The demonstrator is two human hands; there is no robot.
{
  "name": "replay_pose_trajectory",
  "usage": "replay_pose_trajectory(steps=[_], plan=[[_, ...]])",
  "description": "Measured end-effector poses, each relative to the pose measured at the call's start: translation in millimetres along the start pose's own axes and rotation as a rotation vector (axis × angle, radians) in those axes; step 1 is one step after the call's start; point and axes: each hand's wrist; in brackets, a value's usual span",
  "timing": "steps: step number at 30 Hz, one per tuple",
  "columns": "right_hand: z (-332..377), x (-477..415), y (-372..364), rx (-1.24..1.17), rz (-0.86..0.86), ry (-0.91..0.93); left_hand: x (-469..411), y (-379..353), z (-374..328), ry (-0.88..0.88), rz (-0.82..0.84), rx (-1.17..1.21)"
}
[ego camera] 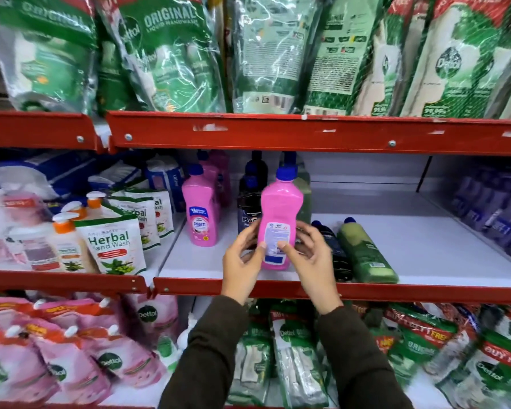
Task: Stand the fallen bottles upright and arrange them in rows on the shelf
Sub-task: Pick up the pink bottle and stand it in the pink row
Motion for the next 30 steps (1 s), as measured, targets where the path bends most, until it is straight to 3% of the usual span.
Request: replay_pose_trajectory(steps=[12, 26, 30], plan=[[-32.1, 10.2, -146.9, -0.041, 0.046, -0.016, -36.2, 119.6, 23.5, 0.008, -0.176, -0.069], [-45.7, 6.4, -162.2, 0.065, 0.129, 0.020, -45.2, 125.5, 26.4, 0.057, -0.378, 0.005], [-44.8, 10.0, -163.6, 0.141, 0.055, 0.017, -48.8, 126.6, 25.0, 0.085, -0.403, -0.004]])
Point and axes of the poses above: each hand's wrist, its own x-axis away from the middle knuckle, its own y-axis out of the back of the hand, z = x × y, and after that the axes turned 5 degrees about -z, right-handed
